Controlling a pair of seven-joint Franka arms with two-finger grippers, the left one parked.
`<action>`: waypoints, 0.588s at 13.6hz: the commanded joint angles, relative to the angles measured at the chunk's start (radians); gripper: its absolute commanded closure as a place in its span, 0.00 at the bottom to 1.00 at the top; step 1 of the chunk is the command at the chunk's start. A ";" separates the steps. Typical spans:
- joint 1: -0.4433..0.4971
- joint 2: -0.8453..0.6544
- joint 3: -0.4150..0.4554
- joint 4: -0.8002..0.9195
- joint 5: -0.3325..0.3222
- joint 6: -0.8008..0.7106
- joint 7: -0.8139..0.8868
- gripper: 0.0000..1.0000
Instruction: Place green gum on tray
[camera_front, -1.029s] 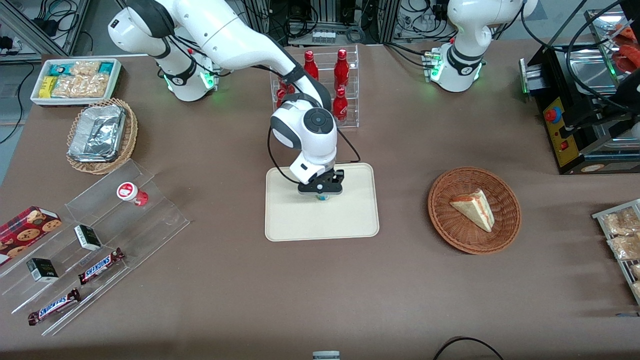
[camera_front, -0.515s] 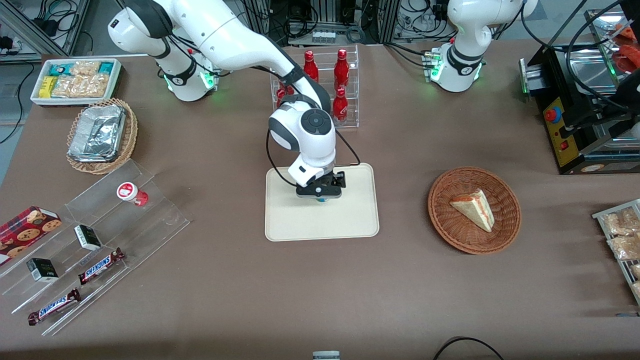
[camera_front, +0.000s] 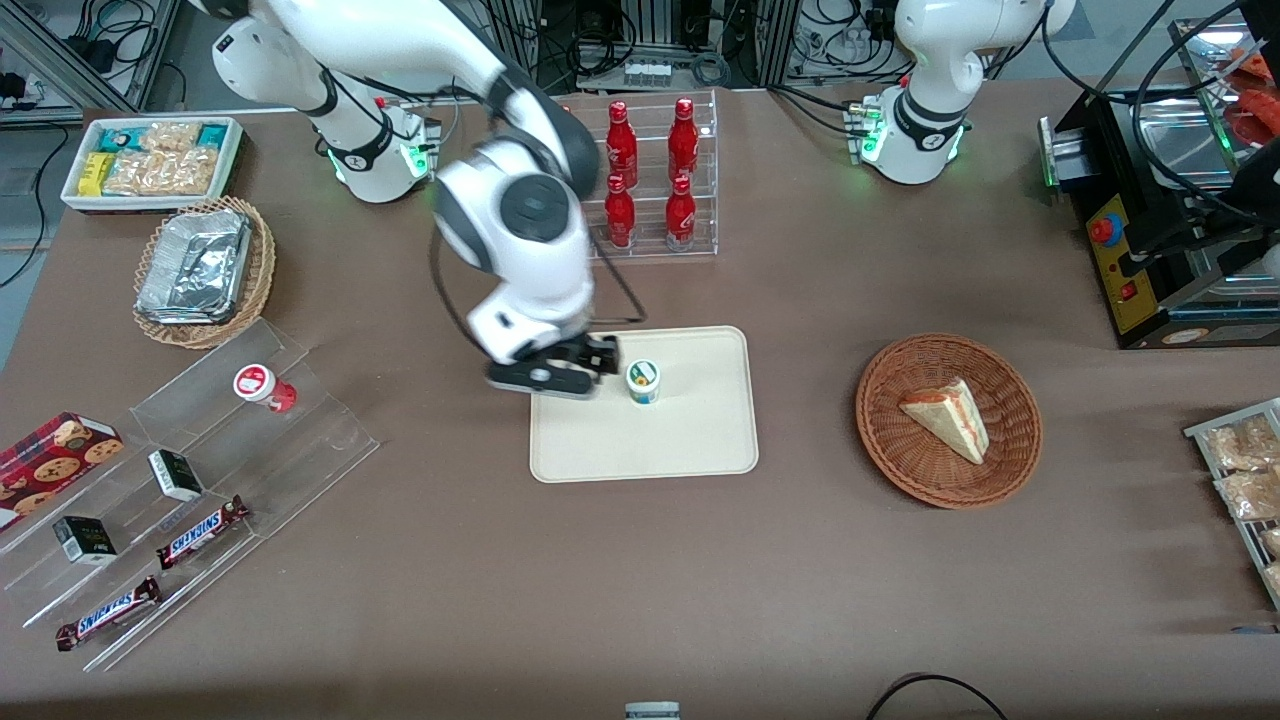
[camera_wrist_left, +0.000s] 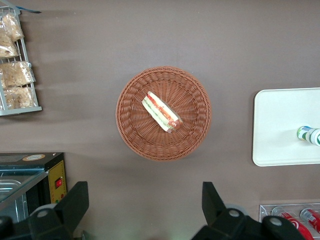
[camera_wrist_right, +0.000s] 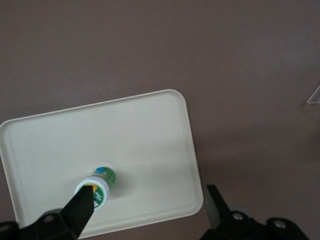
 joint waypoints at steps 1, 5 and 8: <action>-0.068 -0.162 0.011 -0.109 0.008 -0.084 -0.101 0.01; -0.201 -0.288 0.009 -0.118 0.020 -0.241 -0.278 0.01; -0.321 -0.351 0.009 -0.143 0.022 -0.280 -0.420 0.01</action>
